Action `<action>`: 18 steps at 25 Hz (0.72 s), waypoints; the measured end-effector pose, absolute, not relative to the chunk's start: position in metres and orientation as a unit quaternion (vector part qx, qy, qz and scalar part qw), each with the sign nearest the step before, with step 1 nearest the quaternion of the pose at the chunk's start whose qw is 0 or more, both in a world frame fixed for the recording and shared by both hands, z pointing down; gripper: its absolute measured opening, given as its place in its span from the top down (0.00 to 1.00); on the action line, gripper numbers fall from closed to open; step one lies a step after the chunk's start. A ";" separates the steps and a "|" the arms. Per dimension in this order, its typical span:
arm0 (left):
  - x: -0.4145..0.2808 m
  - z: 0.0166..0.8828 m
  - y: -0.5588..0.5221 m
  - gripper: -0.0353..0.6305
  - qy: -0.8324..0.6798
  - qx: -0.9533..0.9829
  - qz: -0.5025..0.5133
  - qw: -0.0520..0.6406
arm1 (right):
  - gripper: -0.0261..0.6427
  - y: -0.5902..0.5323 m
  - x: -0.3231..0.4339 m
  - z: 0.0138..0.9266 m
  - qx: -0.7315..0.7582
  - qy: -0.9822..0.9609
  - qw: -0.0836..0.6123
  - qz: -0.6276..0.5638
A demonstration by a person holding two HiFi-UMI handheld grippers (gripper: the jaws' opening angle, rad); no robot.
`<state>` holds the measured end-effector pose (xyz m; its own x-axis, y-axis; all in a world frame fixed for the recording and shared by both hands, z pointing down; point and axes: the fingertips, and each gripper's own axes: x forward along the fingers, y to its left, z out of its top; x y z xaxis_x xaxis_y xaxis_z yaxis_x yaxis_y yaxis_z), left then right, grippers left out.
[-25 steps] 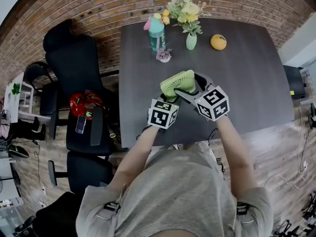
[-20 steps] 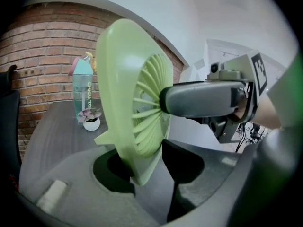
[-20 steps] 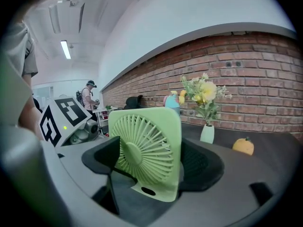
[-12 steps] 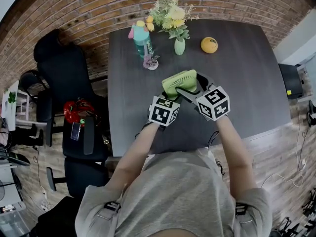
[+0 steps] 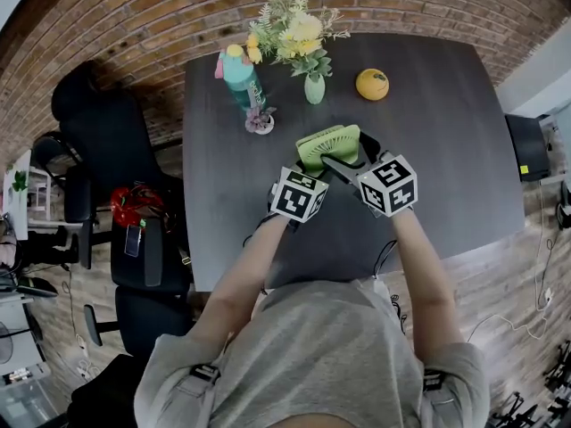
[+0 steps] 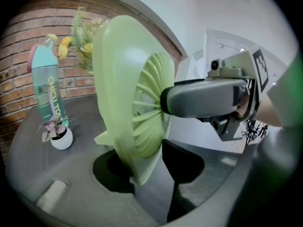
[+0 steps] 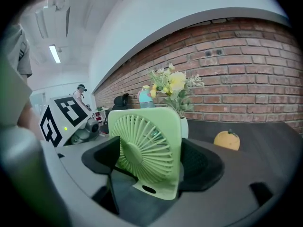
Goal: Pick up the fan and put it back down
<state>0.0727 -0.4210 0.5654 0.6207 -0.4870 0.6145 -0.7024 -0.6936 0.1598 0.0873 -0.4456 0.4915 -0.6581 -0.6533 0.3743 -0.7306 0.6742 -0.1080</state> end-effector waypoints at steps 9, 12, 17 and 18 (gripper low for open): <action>0.097 0.583 -0.444 0.68 -0.326 0.877 0.296 0.193 | 0.37 -0.468 0.114 0.510 0.395 -0.894 0.153 0.145; 0.104 0.591 -0.449 0.68 -0.322 0.876 0.301 0.195 | 0.37 -0.474 0.121 0.518 0.397 -0.891 0.157 0.152; 0.108 0.604 -0.457 0.68 -0.318 0.872 0.313 0.199 | 0.37 -0.482 0.127 0.533 0.399 -0.887 0.163 0.166; 0.109 0.607 -0.458 0.68 -0.318 0.872 0.316 0.198 | 0.37 -0.483 0.128 0.535 0.399 -0.886 0.163 0.169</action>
